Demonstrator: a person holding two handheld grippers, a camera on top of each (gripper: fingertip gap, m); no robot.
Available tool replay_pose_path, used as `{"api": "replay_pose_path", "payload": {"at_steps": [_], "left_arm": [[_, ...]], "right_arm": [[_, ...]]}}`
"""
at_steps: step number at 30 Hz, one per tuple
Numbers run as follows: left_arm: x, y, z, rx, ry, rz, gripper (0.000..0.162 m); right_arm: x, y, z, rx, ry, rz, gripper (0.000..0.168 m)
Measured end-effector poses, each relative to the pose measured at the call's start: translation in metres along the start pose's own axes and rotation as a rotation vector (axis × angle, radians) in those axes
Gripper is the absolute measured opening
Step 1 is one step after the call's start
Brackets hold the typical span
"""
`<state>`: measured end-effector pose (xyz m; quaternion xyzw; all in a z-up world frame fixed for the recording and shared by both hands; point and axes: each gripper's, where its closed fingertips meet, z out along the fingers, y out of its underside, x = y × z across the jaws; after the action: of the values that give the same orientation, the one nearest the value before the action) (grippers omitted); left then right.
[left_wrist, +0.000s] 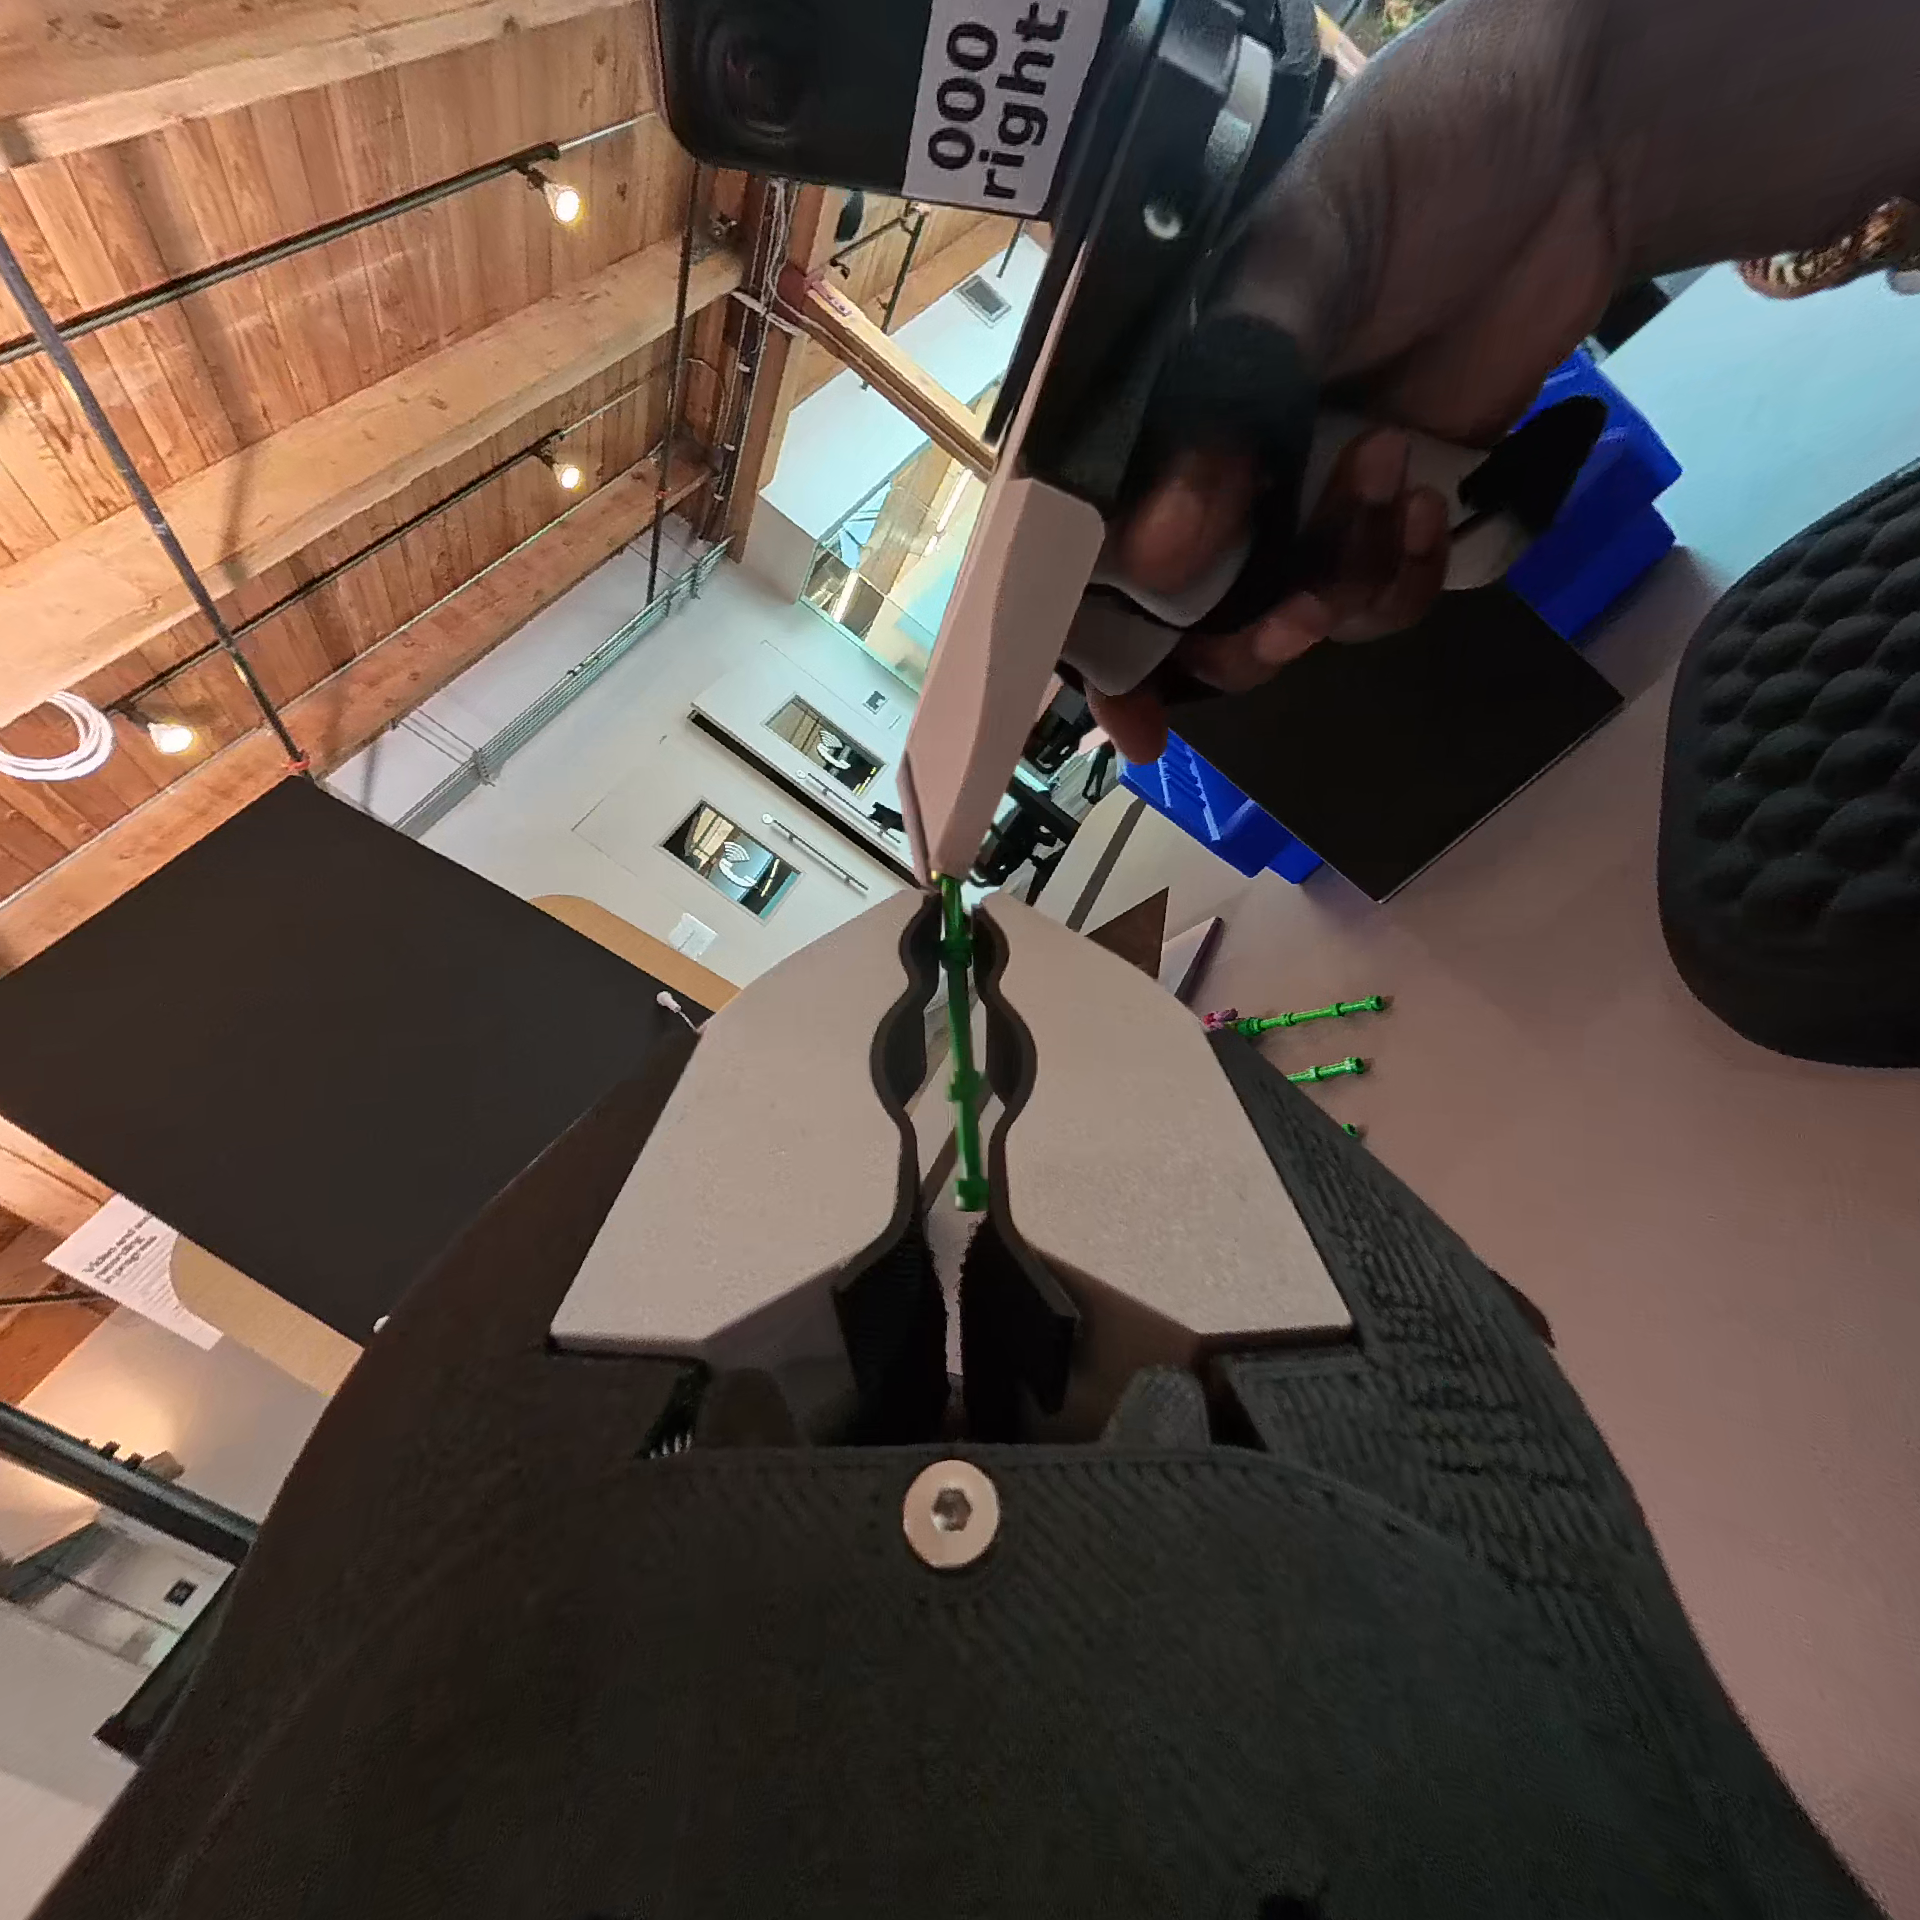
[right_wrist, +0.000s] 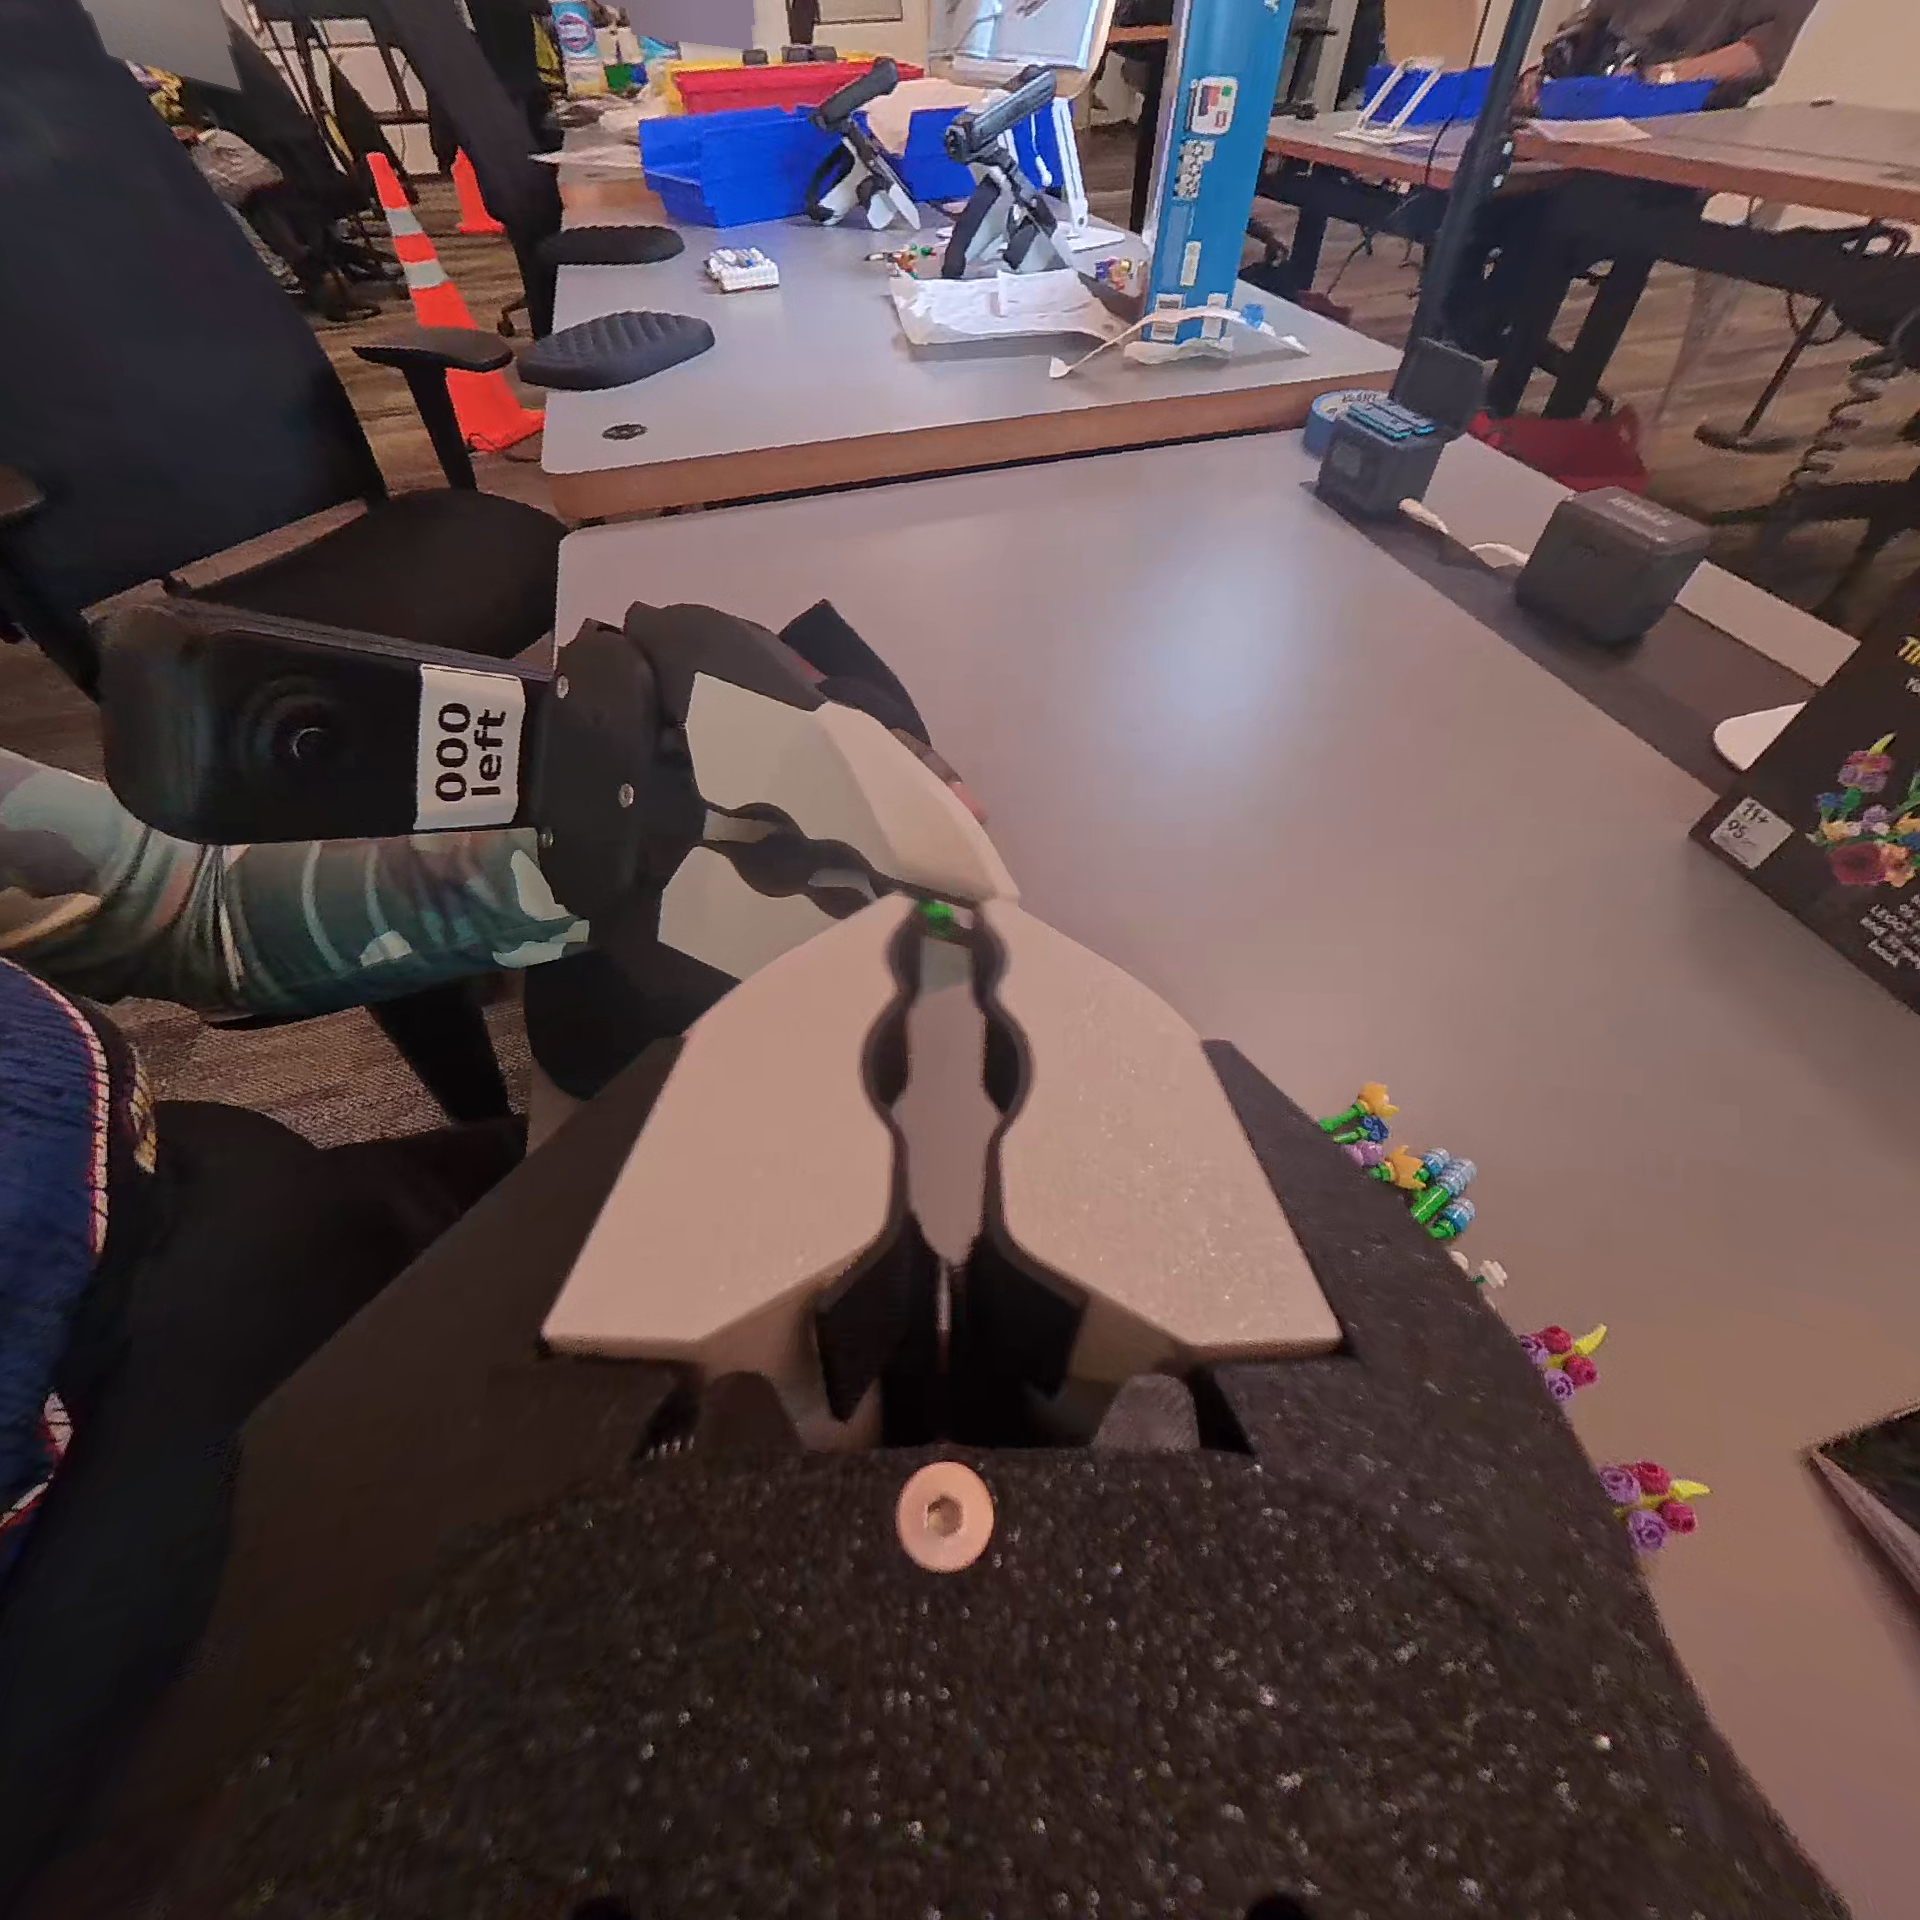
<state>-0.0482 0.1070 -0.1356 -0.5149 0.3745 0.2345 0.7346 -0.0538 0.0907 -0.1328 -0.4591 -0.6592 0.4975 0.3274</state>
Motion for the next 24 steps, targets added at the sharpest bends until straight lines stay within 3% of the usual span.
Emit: {"api": "replay_pose_path", "payload": {"at_steps": [5,7,14,16,19,24], "left_arm": [[0.002,0.002,0.001,-0.01,0.023,-0.025,0.012],[0.003,0.005,0.001,-0.021,0.032,-0.034,0.004],[0.004,0.003,0.0,-0.01,0.057,-0.084,0.003],[0.005,0.001,0.001,-0.006,0.063,-0.081,0.003],[0.007,0.001,0.001,-0.008,0.072,-0.068,0.003],[0.012,-0.004,0.001,0.024,0.167,-0.225,0.003]], "right_arm": [[0.002,-0.001,-0.006,0.002,-0.001,-0.025,0.005],[0.004,-0.003,-0.011,0.014,0.002,-0.019,0.005],[0.004,-0.001,-0.013,-0.002,0.005,-0.029,0.006],[0.001,0.002,-0.011,-0.014,-0.021,-0.017,0.013],[-0.002,0.002,-0.007,-0.001,-0.048,-0.022,0.005],[-0.005,0.002,-0.011,-0.03,-0.045,-0.118,0.005]]}}
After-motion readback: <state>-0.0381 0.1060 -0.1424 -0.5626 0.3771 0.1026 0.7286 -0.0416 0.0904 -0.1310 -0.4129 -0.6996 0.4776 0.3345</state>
